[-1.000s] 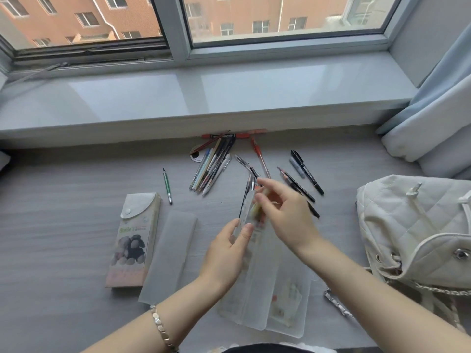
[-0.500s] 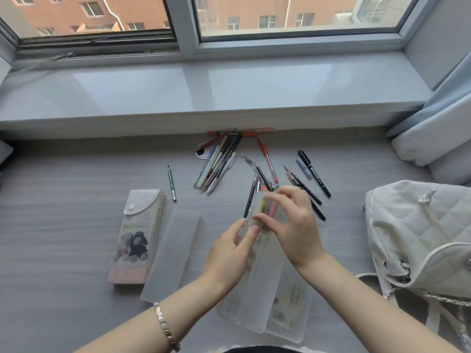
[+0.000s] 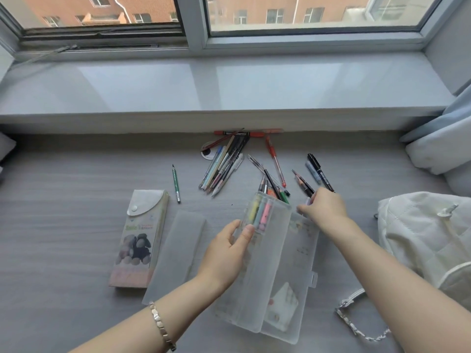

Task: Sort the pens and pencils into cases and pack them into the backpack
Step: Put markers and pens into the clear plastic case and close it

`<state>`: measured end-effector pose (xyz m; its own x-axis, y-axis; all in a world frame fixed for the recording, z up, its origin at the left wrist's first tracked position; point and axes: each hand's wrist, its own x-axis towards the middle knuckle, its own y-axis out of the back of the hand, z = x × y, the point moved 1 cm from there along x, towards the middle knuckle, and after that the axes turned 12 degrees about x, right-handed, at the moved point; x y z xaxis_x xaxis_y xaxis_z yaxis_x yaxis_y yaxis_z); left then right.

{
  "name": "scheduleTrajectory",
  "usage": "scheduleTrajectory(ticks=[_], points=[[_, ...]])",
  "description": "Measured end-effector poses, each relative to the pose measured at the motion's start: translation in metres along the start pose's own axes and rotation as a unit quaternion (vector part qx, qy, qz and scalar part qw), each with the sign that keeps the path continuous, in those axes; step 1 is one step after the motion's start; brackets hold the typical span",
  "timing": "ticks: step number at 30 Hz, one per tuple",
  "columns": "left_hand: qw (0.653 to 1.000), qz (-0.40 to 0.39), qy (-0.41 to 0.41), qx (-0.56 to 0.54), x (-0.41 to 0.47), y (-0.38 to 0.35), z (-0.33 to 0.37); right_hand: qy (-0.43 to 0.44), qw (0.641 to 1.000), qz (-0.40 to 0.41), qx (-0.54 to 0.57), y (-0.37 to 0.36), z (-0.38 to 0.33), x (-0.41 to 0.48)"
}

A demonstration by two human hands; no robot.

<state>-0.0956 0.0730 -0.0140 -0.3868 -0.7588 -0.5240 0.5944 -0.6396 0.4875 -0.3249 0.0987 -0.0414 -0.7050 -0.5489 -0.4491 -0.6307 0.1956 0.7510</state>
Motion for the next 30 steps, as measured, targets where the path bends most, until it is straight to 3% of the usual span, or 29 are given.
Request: scheduleTrajectory(ticks=[4, 9, 14, 18, 20, 22, 24, 27, 30], points=[[1.0, 0.002, -0.004, 0.009, 0.006, 0.002, 0.0, 0.049, 0.998, 0.027, -0.03, -0.009, -0.007, 0.005], [1.0, 0.008, 0.005, -0.014, 0.013, 0.006, 0.002, 0.117, 0.989, 0.078, 0.034, 0.011, -0.029, 0.037], [0.998, 0.025, 0.015, -0.049, 0.019, 0.008, 0.005, 0.074, 0.984, 0.093, -0.131, 0.014, -0.031, 0.065], [0.996, 0.036, 0.02, -0.081, 0.017, 0.013, 0.004, 0.073, 0.983, 0.065, -0.155, 0.013, -0.029, 0.067], [0.994, 0.066, 0.023, -0.083, 0.017, 0.015, 0.002, 0.108, 0.985, 0.088, -0.099, 0.017, -0.035, 0.06], [0.988, 0.113, 0.029, -0.105, 0.017, 0.018, 0.004, 0.157, 0.98, 0.116, 0.04, 0.026, -0.049, 0.042], [0.979, 0.154, 0.038, -0.124, 0.018, 0.022, 0.008, 0.215, 0.949, 0.124, 0.192, 0.035, -0.065, 0.007], [0.969, 0.189, 0.043, -0.153, 0.019, 0.029, 0.013, 0.295, 0.912, 0.031, 0.284, 0.03, -0.08, -0.064], [0.959, 0.201, 0.04, -0.197, 0.02, 0.034, 0.017, 0.34, 0.902, -0.077, 0.255, 0.001, -0.078, -0.12]])
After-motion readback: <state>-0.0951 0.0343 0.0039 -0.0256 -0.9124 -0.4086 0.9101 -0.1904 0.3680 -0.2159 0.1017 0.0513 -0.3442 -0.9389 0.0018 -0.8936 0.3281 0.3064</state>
